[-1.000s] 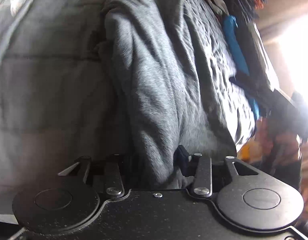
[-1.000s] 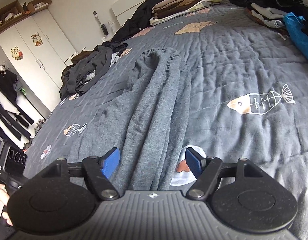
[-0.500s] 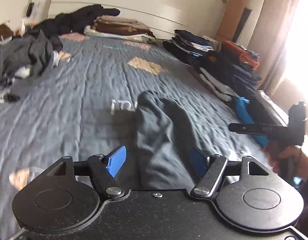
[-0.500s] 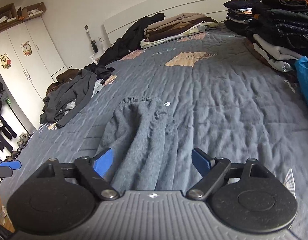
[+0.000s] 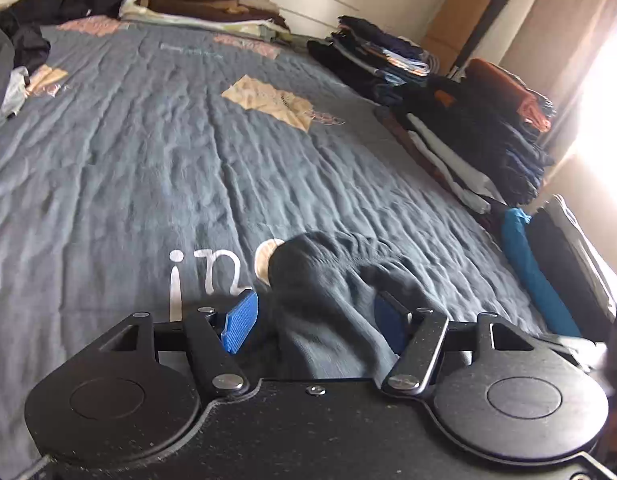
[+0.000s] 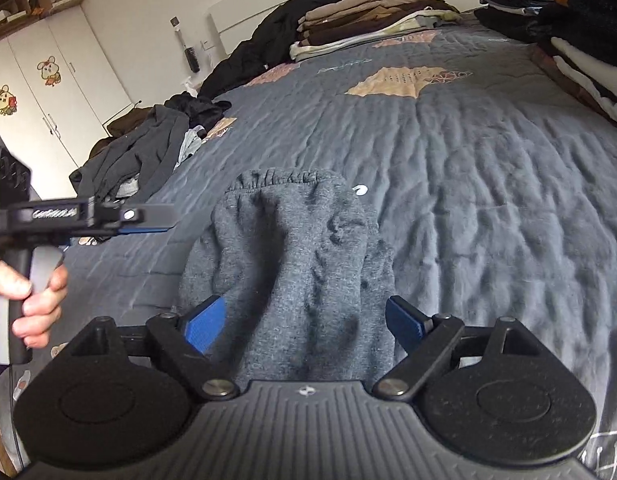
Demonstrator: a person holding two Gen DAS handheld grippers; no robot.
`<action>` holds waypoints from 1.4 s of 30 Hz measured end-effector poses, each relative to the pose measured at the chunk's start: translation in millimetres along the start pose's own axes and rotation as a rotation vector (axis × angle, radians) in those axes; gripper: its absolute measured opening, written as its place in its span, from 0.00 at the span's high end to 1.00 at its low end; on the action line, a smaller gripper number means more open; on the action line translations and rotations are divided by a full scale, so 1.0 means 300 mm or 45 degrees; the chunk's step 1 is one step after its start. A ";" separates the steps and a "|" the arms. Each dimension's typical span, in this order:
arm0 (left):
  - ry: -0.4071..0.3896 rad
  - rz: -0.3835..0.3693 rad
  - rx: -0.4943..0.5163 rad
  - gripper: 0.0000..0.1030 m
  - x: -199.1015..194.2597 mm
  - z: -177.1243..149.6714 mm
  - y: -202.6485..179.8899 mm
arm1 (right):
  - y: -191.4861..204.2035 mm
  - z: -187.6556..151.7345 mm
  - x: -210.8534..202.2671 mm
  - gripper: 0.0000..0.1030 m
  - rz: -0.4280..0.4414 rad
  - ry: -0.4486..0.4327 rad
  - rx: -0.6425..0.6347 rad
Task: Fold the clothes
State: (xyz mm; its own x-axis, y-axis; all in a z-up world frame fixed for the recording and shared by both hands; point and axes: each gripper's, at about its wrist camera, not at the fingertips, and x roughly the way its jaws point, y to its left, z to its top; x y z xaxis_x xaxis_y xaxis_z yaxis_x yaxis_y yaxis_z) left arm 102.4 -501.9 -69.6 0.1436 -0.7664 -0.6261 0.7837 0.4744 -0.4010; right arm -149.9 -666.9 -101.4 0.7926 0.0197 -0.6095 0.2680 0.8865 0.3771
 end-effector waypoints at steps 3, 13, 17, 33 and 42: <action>0.039 -0.016 -0.036 0.38 0.060 0.017 0.025 | -0.004 -0.001 0.007 0.15 0.031 0.011 0.025; 0.062 -0.052 0.235 0.77 0.102 0.050 -0.033 | -0.011 -0.032 0.040 0.15 -0.004 0.070 -0.015; 0.057 -0.037 0.443 0.77 0.133 0.050 -0.085 | -0.014 -0.042 0.051 0.14 -0.028 0.086 -0.034; 0.032 -0.320 0.021 0.48 -0.153 -0.032 -0.130 | -0.068 0.024 -0.040 0.14 -0.041 -0.005 0.019; 0.153 0.018 0.220 0.46 0.117 0.058 -0.373 | -0.169 0.041 -0.078 0.14 -0.200 -0.004 0.150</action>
